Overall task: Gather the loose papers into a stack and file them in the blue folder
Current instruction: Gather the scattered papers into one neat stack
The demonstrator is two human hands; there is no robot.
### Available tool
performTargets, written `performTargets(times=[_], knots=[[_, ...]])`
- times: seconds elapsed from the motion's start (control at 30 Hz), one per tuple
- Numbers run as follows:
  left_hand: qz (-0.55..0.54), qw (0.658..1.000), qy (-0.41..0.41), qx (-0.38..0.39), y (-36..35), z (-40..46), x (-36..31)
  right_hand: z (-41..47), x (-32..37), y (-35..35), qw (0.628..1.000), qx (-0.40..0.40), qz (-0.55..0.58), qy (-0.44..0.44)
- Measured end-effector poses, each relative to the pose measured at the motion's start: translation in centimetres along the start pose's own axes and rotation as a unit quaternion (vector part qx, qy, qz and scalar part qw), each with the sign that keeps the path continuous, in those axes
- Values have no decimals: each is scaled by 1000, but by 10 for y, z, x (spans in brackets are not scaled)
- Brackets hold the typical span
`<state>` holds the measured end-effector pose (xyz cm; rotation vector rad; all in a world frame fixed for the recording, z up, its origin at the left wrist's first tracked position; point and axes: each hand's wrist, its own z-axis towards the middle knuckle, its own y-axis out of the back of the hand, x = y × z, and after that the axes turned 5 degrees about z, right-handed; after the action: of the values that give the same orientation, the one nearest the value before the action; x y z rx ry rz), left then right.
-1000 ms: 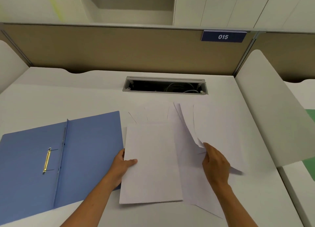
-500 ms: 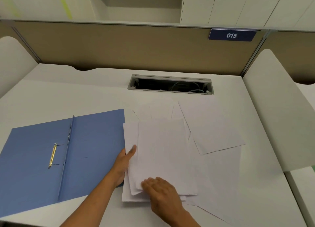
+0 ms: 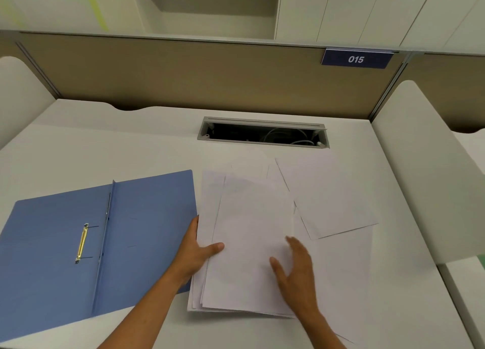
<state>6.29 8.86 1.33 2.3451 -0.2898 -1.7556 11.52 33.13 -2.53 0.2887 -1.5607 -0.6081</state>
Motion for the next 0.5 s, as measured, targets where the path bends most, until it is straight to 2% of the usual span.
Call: performTargets(times=[0.07, 0.1, 0.2, 0.3, 0.37, 0.5], knots=[[18, 999, -38, -3, 6, -4, -15, 14, 11, 17, 983, -9, 135, -122], [19, 998, -53, -4, 9, -6, -22, 20, 16, 25, 966, 4, 207, -154], [1, 996, -88, 3, 17, -10, -40, 37, 26, 44, 917, 77, 354, -168], [-9, 993, -116, 13, 25, -13, -55, 45, 44, 56, 913, 105, 375, -126], [-9, 992, -129, 7, 27, -14, -66, 47, 61, 62, 926, 70, 363, -79], [-3, 985, -166, -51, 31, -12, -77, 47, 88, 64, 935, 6, 355, -11]])
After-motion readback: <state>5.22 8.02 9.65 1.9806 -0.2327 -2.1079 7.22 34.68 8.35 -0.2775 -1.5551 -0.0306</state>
